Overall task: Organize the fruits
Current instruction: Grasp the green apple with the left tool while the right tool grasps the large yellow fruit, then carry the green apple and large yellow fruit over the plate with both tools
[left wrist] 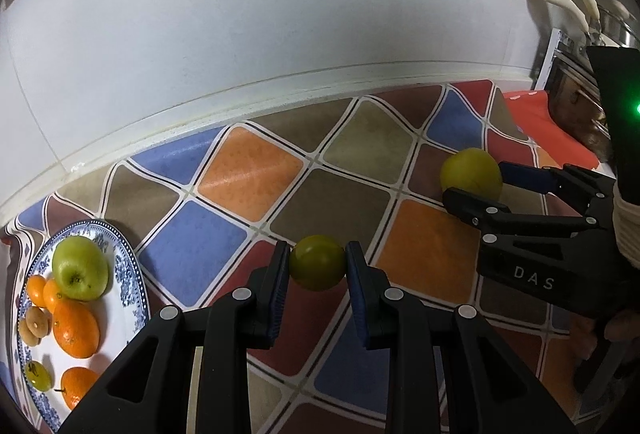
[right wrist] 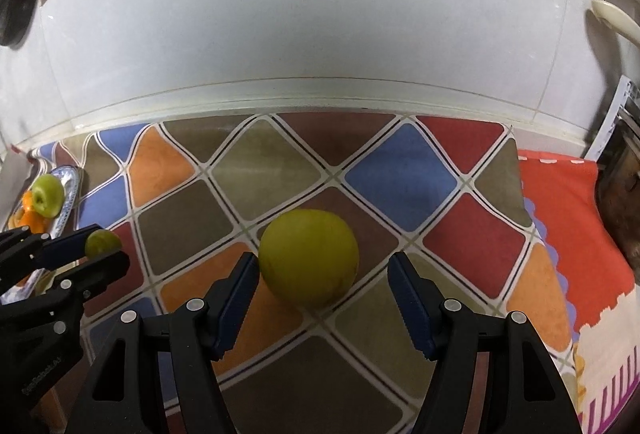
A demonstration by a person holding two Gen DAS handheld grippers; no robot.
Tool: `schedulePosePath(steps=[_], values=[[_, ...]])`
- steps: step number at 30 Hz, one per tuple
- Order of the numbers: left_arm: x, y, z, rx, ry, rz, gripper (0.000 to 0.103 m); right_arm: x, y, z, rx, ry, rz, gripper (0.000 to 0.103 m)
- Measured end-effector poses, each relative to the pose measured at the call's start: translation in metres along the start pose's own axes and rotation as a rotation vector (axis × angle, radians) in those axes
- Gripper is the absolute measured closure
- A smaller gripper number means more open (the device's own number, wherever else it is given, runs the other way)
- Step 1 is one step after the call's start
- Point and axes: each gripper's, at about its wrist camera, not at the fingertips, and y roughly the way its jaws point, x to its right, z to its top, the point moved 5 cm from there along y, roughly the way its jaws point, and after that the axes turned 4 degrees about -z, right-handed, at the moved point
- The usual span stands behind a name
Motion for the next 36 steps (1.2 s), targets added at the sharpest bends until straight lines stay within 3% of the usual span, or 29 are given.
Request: schedulePosePath(steps=[4,8,17,36], values=[[-0.002,0.004,0.000,-0.006,-0.001,0.002,0.075,0.000,0.000,0.002,0.008,0.009,0.011,0.037],[-0.004,0.005,-0.001,-0.009,-0.003,0.000,0.075,-0.005,0.001,0.003,0.009,-0.012,0.024,0.052],[-0.007,-0.012,-0.001,0.021,-0.006,0.009,0.075,-0.011,-0.011,-0.001,0.013,-0.026,0.023,0.052],[-0.022,-0.103,-0.038,0.111,-0.053,0.029,0.075,-0.064,-0.111,-0.021,0.101,-0.079,0.101,0.052]])
